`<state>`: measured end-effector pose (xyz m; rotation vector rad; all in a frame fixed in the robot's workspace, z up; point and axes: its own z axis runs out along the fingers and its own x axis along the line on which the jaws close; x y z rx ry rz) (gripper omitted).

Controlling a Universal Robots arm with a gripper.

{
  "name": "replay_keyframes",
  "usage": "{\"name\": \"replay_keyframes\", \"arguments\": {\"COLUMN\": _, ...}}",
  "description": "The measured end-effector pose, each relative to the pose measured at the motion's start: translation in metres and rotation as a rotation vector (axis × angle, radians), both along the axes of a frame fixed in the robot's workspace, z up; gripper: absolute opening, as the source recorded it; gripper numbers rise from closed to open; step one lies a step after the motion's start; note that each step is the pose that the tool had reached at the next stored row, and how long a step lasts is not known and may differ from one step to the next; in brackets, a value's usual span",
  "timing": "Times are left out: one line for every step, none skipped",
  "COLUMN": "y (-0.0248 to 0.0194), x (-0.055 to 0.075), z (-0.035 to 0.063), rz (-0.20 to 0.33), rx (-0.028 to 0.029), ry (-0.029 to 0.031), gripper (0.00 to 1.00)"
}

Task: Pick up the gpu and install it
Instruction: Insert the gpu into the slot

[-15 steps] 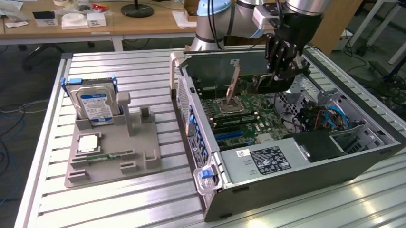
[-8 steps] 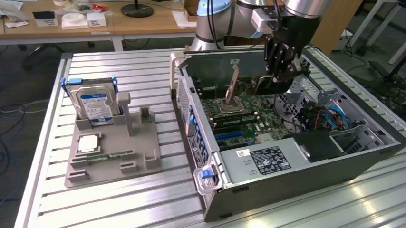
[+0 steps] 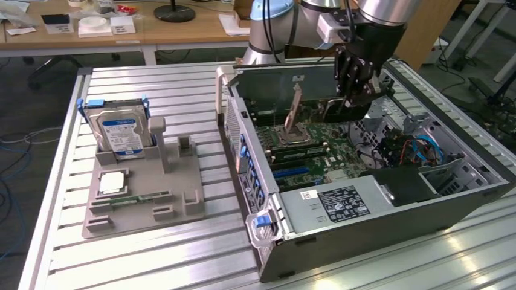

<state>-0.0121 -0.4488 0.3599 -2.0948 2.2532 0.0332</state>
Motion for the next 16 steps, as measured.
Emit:
{"name": "replay_keyframes", "arguments": {"y": -0.0011, "x": 0.0, "z": -0.0001, "rz": 0.0, "rx": 0.0, "ry": 0.0, "gripper": 0.27}}
{"name": "replay_keyframes", "arguments": {"y": -0.0023, "x": 0.0, "z": -0.0003, "rz": 0.0, "rx": 0.0, "ry": 0.0, "gripper": 0.27}}
{"name": "replay_keyframes", "arguments": {"y": -0.0033, "x": 0.0, "z": -0.0005, "rz": 0.0, "rx": 0.0001, "ry": 0.0, "gripper": 0.27}}
{"name": "replay_keyframes", "arguments": {"y": -0.0036, "x": 0.0, "z": -0.0012, "rz": 0.0, "rx": 0.0002, "ry": -0.0001, "gripper": 0.27}}
{"name": "replay_keyframes", "arguments": {"y": -0.0038, "x": -0.001, "z": -0.002, "rz": 0.0, "rx": 0.0001, "ry": -0.0001, "gripper": 0.27}}
{"name": "replay_keyframes", "arguments": {"y": -0.0039, "x": -0.001, "z": -0.0029, "rz": 0.0, "rx": 0.0, "ry": -0.0001, "gripper": 0.27}}
{"name": "replay_keyframes", "arguments": {"y": -0.0041, "x": -0.001, "z": -0.0041, "rz": 0.0, "rx": 0.0, "ry": -0.0001, "gripper": 0.27}}
{"name": "replay_keyframes", "arguments": {"y": -0.0042, "x": -0.002, "z": -0.0054, "rz": 0.0, "rx": 0.0001, "ry": -0.0001, "gripper": 0.27}}
{"name": "replay_keyframes", "arguments": {"y": -0.0044, "x": -0.002, "z": -0.0065, "rz": 0.0, "rx": 0.0001, "ry": -0.0001, "gripper": 0.27}}
{"name": "replay_keyframes", "arguments": {"y": -0.0046, "x": -0.002, "z": -0.0075, "rz": 0.0, "rx": 0.0001, "ry": 0.0, "gripper": 0.27}}
{"name": "replay_keyframes", "arguments": {"y": -0.0049, "x": -0.003, "z": -0.0085, "rz": 0.0, "rx": 0.0001, "ry": 0.0, "gripper": 0.27}}
{"name": "replay_keyframes", "arguments": {"y": -0.0052, "x": -0.003, "z": -0.0093, "rz": 0.0, "rx": 0.0, "ry": 0.0, "gripper": 0.27}}
{"name": "replay_keyframes", "arguments": {"y": -0.0058, "x": -0.003, "z": -0.0099, "rz": 0.0, "rx": -0.0002, "ry": 0.0001, "gripper": 0.27}}
{"name": "replay_keyframes", "arguments": {"y": -0.006, "x": -0.003, "z": -0.0107, "rz": 0.0, "rx": 0.0001, "ry": 0.0, "gripper": 0.27}}
{"name": "replay_keyframes", "arguments": {"y": -0.0061, "x": -0.003, "z": -0.0109, "rz": 0.0, "rx": 0.0, "ry": 0.0, "gripper": 0.27}}
{"name": "replay_keyframes", "arguments": {"y": -0.0061, "x": -0.003, "z": -0.0109, "rz": 0.0, "rx": -0.0001, "ry": 0.0001, "gripper": 0.27}}
